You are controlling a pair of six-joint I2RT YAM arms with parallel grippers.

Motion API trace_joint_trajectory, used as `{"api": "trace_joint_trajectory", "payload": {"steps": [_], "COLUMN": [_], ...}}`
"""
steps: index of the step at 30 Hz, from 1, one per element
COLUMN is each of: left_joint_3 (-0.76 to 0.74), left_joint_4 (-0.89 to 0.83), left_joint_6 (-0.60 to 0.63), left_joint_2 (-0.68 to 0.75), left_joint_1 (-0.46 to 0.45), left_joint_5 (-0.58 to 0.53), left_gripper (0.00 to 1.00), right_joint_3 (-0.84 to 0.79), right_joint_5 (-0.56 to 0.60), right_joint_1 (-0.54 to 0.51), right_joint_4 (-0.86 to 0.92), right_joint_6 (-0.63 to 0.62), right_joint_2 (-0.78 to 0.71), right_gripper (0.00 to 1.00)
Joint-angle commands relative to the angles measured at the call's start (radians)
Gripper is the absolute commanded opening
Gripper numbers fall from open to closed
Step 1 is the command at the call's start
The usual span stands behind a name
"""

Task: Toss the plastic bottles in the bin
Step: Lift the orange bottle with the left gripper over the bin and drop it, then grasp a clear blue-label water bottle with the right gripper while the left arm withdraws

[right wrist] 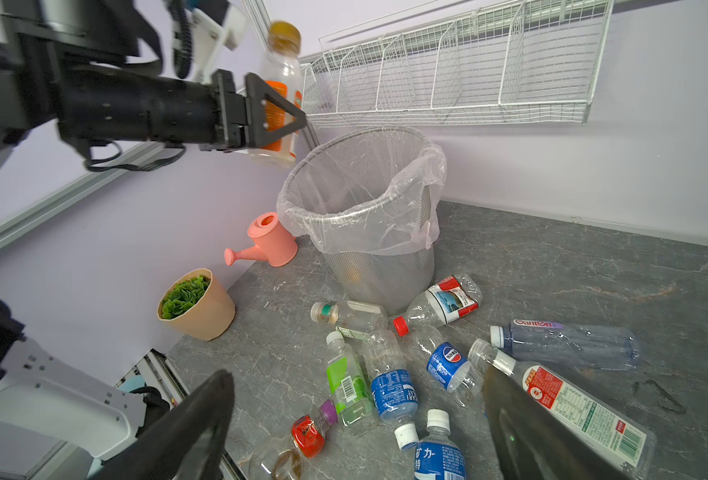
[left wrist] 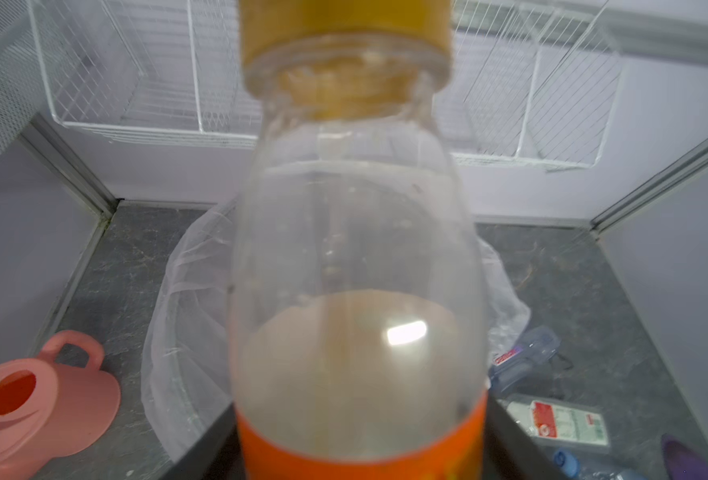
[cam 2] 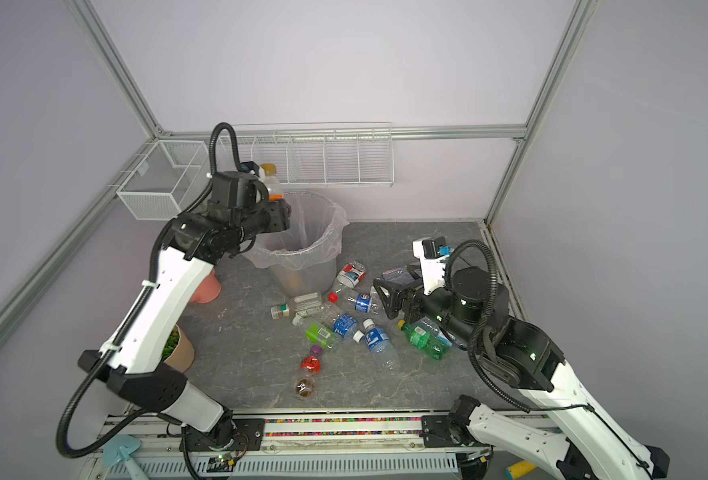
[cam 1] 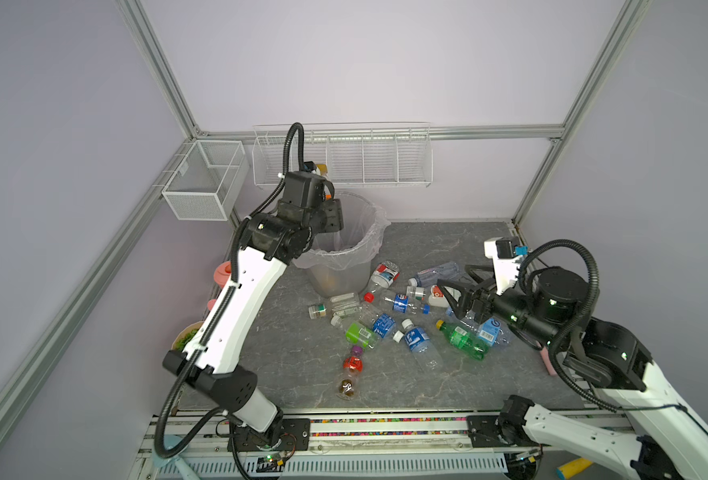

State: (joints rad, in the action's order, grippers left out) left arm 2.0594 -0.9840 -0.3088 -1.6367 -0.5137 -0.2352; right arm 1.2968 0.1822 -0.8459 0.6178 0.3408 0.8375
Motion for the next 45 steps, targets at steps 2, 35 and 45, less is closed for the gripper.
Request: {"api": "trace_joint_trajectory", "payload": {"steps": [2, 35, 45], "left_joint_3": [0.400, -1.014, -1.128], "left_joint_4": [-0.308, 0.184, 0.145], "left_joint_6": [0.018, -0.214, -0.285], "left_joint_2": [-0.163, 1.216, 1.275], "left_joint_1": [0.061, -0.046, -0.047], "left_joint_5": [0.068, 0.026, 0.058], "left_gripper": [0.99, 0.71, 0.68], "right_joint_3": [0.013, -0.057, 0.082], "right_joint_5": [-0.015, -0.138, -0.137], "right_joint_1": [0.003, -0.056, -0.070], "right_joint_4": [0.028, 0.068, 0.014], "right_joint_6": [0.015, -0.095, -0.128], "right_joint_2": [-0.032, 0.563, 0.920], "right_gripper": [0.95, 0.94, 0.88]}}
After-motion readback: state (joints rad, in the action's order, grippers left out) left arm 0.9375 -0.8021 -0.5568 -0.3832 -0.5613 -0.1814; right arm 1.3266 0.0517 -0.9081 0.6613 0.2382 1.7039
